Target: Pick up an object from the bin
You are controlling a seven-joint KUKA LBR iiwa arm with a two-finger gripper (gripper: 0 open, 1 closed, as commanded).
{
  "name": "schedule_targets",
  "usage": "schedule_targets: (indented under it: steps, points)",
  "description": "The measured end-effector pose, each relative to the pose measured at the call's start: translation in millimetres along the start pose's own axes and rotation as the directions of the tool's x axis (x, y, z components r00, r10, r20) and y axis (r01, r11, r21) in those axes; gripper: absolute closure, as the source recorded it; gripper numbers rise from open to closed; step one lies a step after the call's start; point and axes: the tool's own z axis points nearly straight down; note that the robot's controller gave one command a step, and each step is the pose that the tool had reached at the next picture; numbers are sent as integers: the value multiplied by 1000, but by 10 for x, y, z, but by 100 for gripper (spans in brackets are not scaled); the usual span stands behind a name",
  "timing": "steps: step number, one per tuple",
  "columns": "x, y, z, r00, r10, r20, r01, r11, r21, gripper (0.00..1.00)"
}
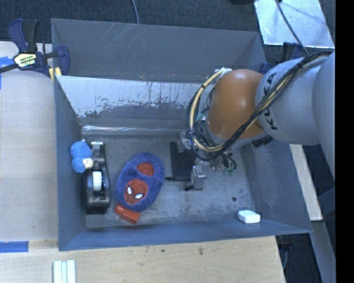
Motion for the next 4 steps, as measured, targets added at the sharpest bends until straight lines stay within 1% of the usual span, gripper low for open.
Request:
schedule_targets:
  steps: [1,2,3,4]
  points:
    - [-8,-3,-5,1000,1,2,-1,1000,0,0]
    - [-16,-3,-15,1000,1,4,-1,1000,0,100]
    - [-42,-8,-745,1000,3,10,-3,1000,1,100]
    - [-61,-14,-1301,1000,5,9,-5,1000,1,100]
